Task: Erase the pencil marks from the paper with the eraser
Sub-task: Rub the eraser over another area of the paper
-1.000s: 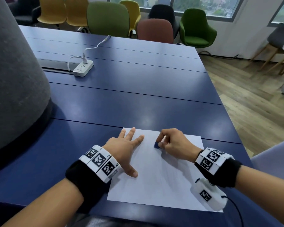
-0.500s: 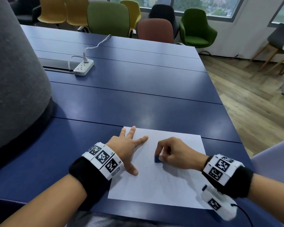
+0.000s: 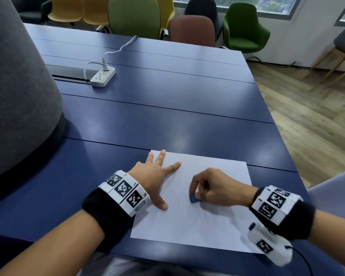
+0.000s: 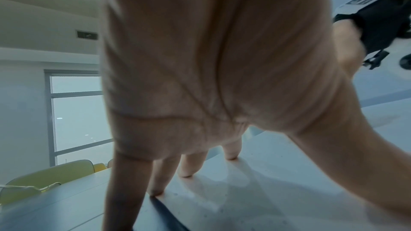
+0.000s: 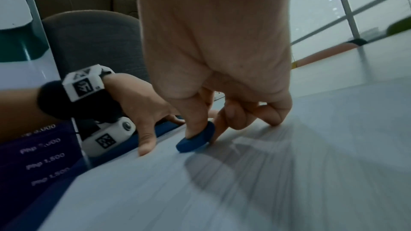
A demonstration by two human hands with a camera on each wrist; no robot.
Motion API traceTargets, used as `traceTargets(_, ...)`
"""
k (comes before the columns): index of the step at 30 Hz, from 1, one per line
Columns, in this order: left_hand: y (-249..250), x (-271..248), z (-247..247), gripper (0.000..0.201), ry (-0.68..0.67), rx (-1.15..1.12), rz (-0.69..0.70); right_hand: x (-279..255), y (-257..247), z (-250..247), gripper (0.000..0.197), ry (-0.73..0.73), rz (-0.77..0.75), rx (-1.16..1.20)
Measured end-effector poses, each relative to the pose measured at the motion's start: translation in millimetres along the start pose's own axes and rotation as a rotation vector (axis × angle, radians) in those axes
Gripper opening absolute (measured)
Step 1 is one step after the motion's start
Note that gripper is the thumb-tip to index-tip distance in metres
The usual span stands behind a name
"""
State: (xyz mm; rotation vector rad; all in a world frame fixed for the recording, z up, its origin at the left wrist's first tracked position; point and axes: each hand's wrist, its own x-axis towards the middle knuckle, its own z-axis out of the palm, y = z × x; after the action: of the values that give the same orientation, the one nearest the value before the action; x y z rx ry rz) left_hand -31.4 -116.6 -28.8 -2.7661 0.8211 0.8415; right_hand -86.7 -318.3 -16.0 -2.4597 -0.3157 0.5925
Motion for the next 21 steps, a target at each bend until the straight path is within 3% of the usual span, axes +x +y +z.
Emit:
traceTargets(6, -1, -1, -1, 0.13, -0.013, -0.017, 0.0, 26, 7, -12, 0.01, 0.149, 0.098, 0.057)
traceTargets(12, 0, -1, 0, 0.13, -0.022, -0.038, 0.005, 4, 3, -10, 0.014, -0.112, 0.038, -0.018)
traceTargets(17, -1, -1, -1, 0.13, -0.029, -0.055, 0.007, 46, 8, -30, 0.011, 0.12, 0.101, 0.018)
traceTargets(21, -3, 1, 1, 0.13, -0.036, -0.086, 0.011, 32, 11, -18, 0.011, 0.166, 0.102, 0.102)
